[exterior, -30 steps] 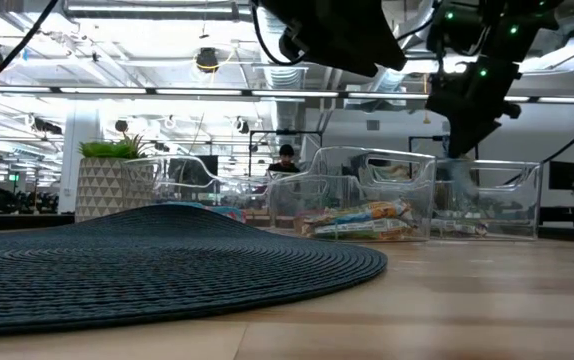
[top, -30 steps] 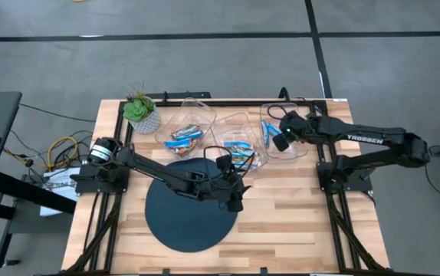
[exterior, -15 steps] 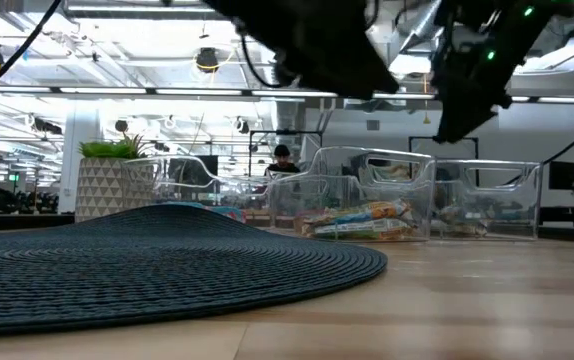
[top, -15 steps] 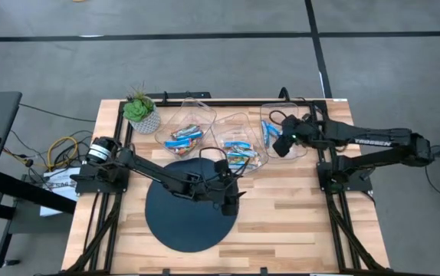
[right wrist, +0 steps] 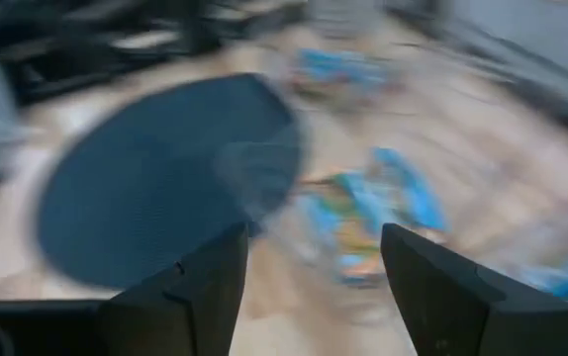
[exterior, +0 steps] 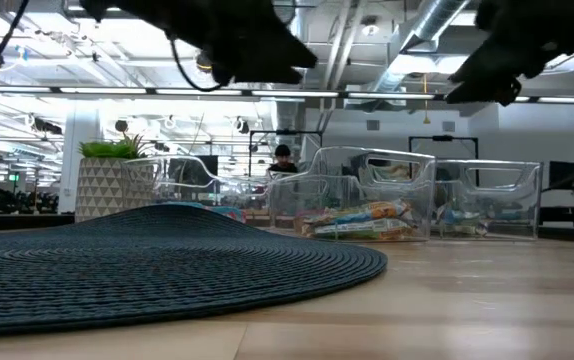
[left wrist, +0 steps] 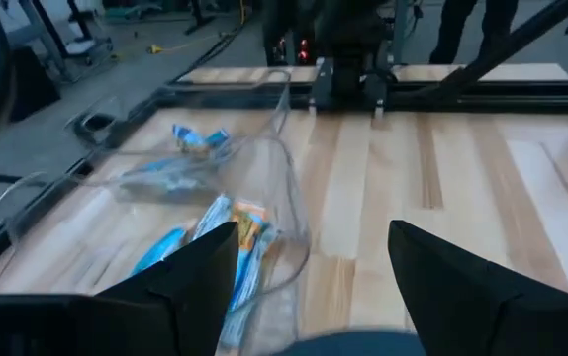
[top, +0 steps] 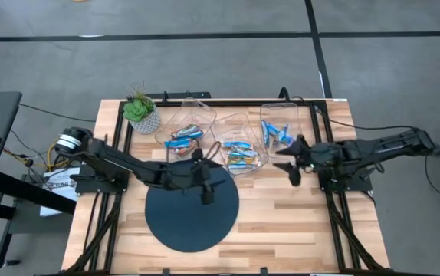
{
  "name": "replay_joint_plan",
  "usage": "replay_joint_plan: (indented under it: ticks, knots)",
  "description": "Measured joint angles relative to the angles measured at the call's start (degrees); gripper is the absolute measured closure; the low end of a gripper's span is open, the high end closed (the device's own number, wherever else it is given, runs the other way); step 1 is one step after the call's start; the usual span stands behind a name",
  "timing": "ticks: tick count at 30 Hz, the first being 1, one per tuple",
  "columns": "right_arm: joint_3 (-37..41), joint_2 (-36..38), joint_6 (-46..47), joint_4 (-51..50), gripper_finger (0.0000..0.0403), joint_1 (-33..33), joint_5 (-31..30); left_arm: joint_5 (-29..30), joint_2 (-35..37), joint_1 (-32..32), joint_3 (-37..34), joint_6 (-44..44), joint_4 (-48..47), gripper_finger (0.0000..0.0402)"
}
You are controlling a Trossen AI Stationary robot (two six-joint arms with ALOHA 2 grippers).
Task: Pick and place Granola Bars by type
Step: Return to Home Position
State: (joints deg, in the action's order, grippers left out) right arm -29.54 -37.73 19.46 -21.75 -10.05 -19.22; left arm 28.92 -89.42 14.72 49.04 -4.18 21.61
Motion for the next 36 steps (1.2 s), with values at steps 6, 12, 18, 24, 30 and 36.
replay_joint_plan:
  ticks: [6,12,18,24,30,36]
  knots:
    - [7.11,8.46,-2.05,9.05,0.0178,-4.76,3.77,-0.07,7.0,0.23,-5.79,-1.48,-0.08,0.0148]
    - [13.9,17.71,-5.07,15.45,0.0179,-5.77,5.44,-0.1,11.16,0.5,-8.27,-1.6,-0.45,0.0148]
    - [20.21,26.22,-7.87,20.92,0.0179,-4.79,10.67,-0.63,11.27,0.59,-8.29,-1.29,-0.47,0.0148]
    - [23.85,33.42,-10.02,21.37,0.0179,-3.14,13.57,-3.79,11.23,0.72,-8.29,-4.13,-0.14,0.0148]
    - [26.09,37.67,-11.94,21.82,0.0179,-1.83,14.89,-1.85,11.23,0.76,-8.29,-5.86,-0.28,0.0148]
    - [28.24,37.65,-12.52,22.39,0.0179,-1.31,14.99,-0.44,11.23,0.76,-8.27,-6.92,-1.3,0.0148]
